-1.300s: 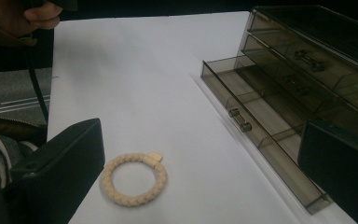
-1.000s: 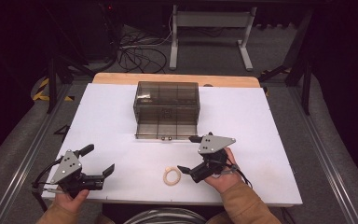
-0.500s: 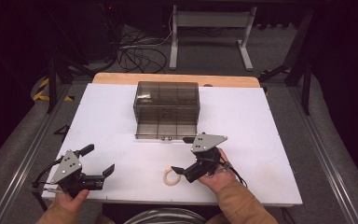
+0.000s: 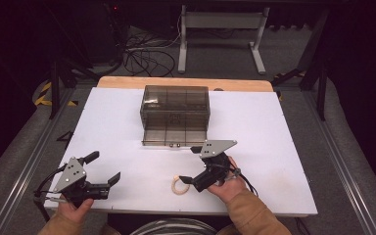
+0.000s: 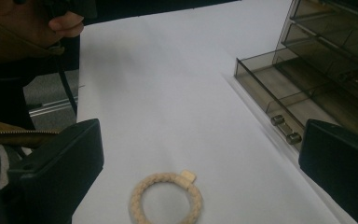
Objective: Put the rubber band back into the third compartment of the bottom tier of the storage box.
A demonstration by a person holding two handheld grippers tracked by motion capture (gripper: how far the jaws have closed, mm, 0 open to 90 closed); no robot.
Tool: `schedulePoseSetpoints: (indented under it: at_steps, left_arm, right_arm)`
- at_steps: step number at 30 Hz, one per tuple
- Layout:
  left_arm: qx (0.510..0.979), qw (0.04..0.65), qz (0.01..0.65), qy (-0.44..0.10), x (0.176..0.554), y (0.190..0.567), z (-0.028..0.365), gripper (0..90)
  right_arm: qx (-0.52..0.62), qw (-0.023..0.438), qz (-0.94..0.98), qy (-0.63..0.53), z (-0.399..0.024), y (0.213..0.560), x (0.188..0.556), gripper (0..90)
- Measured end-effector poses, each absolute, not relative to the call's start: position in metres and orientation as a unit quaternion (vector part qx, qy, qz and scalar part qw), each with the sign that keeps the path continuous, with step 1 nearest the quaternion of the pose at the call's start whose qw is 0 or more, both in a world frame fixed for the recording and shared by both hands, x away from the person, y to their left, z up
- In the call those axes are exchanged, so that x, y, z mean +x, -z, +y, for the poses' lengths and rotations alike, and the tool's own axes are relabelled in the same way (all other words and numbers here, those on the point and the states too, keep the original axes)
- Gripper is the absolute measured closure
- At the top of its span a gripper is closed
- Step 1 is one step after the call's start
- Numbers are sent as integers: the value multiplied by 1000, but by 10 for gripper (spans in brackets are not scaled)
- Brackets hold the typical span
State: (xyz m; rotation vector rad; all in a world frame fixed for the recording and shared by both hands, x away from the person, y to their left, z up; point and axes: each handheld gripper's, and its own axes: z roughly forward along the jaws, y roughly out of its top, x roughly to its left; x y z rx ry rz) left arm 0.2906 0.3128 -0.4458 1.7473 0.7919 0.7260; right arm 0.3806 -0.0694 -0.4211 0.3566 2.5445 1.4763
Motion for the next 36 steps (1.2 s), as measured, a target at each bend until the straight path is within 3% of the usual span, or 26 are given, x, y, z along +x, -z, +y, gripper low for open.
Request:
schedulePoseSetpoints:
  at_steps: [20,36]
  left_arm:
    - [730,519,330,-299,291,446,312,40]
    - [730,518,331,-300,291,446,313,40]
  right_arm:
    - [125,84,911,-384,-45,436,381,286]
    - [127,93,940,-303,-30,449,383,570]
